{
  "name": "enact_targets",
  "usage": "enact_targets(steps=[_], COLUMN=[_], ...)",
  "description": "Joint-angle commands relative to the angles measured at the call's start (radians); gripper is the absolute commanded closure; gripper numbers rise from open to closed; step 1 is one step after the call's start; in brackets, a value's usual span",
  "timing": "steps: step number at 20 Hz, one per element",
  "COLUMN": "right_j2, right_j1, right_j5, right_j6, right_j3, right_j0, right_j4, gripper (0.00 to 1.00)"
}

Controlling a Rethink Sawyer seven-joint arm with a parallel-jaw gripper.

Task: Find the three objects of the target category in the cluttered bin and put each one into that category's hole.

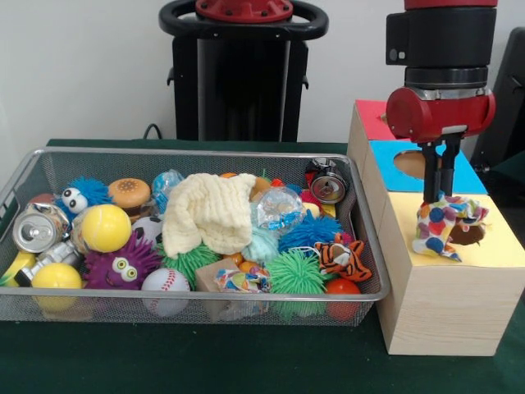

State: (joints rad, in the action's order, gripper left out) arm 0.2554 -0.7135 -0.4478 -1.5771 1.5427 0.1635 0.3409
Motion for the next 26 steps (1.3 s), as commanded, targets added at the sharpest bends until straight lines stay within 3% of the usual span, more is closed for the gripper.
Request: enact_targets(steps=[1,26], right_j2=[-0.016,-0.019], right_j1=[0.038,0.094], right_j5=[-0.151,-0.107], right_j6=[-0.092,-0.090], right_j3=[-0.013,-0.022], right_j0=[0.004,-0.020], right_j4=[-0.030,-0.046], gripper=[1.00,1.00])
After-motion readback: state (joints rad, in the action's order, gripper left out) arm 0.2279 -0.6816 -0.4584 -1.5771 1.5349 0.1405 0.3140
